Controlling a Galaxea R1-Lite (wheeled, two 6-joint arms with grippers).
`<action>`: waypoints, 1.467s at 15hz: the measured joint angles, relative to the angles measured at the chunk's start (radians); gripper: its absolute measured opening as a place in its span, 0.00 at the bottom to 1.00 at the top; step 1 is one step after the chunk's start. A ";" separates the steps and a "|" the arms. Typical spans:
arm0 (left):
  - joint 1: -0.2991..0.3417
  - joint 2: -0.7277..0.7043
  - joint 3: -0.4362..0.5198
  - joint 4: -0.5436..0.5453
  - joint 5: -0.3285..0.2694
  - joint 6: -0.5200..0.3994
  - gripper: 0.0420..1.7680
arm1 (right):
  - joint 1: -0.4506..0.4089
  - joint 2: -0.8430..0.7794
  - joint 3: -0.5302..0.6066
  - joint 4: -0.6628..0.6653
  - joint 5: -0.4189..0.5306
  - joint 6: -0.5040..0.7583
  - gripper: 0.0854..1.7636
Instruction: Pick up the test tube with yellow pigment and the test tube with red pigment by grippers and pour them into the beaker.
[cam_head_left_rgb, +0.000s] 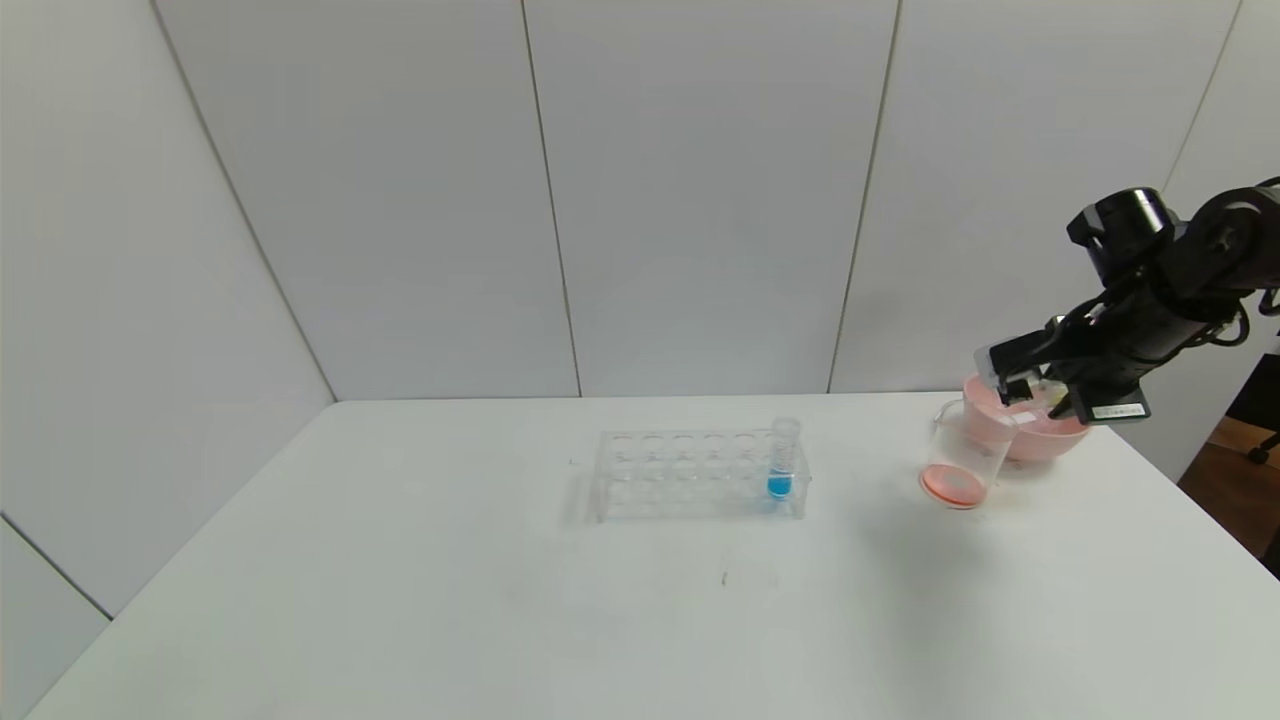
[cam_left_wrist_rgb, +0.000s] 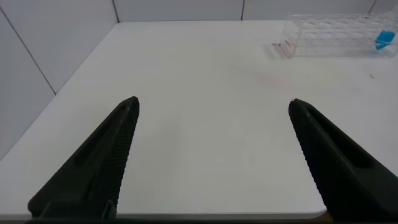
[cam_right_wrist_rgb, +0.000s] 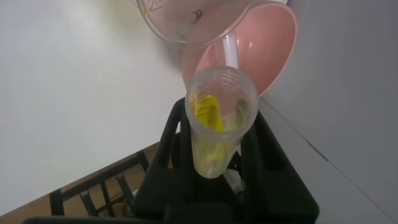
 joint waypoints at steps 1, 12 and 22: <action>0.000 0.000 0.000 0.000 0.000 0.000 0.97 | 0.004 -0.001 0.000 -0.005 -0.014 0.000 0.25; 0.000 0.000 0.000 0.000 0.000 0.000 0.97 | 0.036 -0.007 0.001 -0.004 -0.120 0.003 0.25; 0.000 0.000 0.000 0.000 0.000 0.000 0.97 | 0.077 -0.002 0.001 -0.004 -0.222 0.038 0.25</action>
